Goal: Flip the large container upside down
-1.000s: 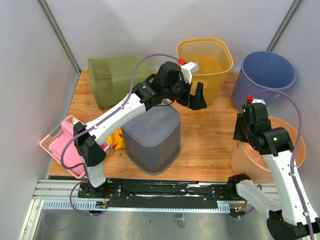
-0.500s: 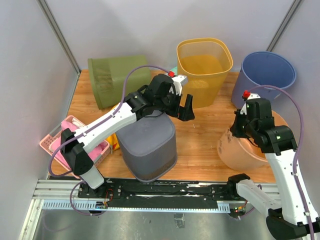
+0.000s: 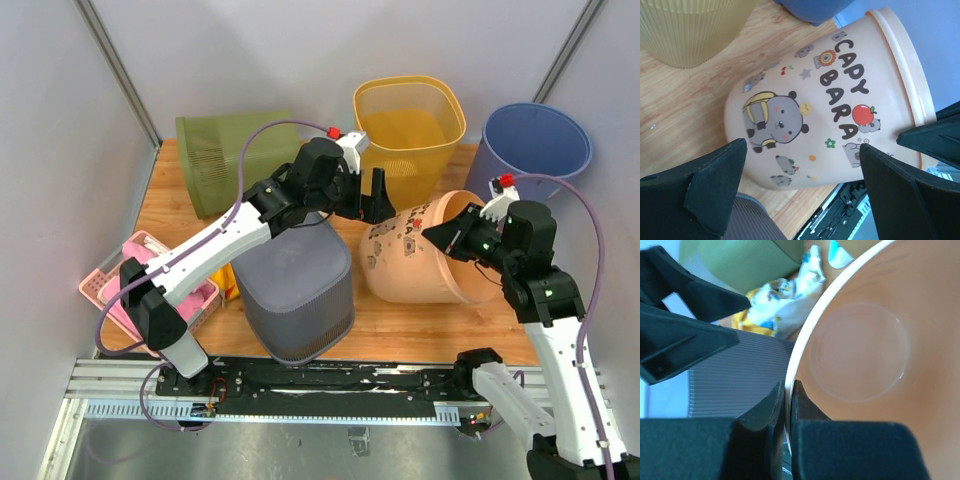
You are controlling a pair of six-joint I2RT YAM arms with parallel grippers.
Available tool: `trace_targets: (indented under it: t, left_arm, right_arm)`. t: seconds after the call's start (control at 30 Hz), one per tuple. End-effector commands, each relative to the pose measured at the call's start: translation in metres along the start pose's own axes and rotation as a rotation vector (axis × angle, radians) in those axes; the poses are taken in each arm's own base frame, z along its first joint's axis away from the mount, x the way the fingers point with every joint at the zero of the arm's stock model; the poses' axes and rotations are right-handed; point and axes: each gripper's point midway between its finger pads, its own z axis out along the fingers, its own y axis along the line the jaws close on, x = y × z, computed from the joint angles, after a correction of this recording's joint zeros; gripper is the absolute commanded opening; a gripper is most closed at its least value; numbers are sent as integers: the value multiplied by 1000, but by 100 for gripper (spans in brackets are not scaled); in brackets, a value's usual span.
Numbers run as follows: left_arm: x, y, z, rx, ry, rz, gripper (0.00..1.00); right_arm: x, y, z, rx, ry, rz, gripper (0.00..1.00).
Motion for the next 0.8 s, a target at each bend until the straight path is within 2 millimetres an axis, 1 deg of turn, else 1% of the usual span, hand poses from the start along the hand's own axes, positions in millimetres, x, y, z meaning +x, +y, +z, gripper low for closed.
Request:
trace_targets:
  t: [0.0, 0.07, 0.23, 0.33, 0.37, 0.4, 0.47, 0.53, 0.57, 0.63, 0.7, 0.77]
  left_arm:
    - [-26, -7, -4, 28, -70, -21, 99]
    - [-25, -6, -1, 34, -59, -25, 99]
    - [-21, -4, 5, 34, -40, -19, 99]
    - [-17, 0, 9, 23, -15, -11, 99]
    - [-17, 0, 10, 24, -13, -5, 99]
    - [-16, 1, 12, 23, -9, -1, 99]
    - [-15, 5, 15, 14, -4, 8, 99]
    - [-13, 9, 20, -4, -1, 8, 99]
    - [-12, 10, 21, -7, 1, 9, 99]
    - [-10, 12, 24, -11, 7, 10, 99]
    - [-10, 13, 27, -11, 7, 10, 99]
    - [-11, 13, 28, -12, 5, 14, 99]
  right_arm:
    - [-15, 23, 4, -221, -62, 138, 0]
    - [-9, 14, 10, -250, -54, 203, 0]
    - [4, -7, 18, -233, -48, 262, 0]
    - [21, -26, 22, -168, -8, 288, 2]
    - [29, -34, 24, -145, 9, 300, 5]
    - [35, -42, 26, -120, 20, 307, 13]
    - [46, -56, 27, -65, 37, 312, 24]
    - [57, -74, 24, 35, 60, 298, 36]
    - [58, -81, 19, 89, 62, 272, 41]
    - [59, -95, 10, 186, 66, 217, 47]
    - [57, -103, 1, 246, 65, 163, 53]
    - [56, -108, -6, 294, 68, 122, 57]
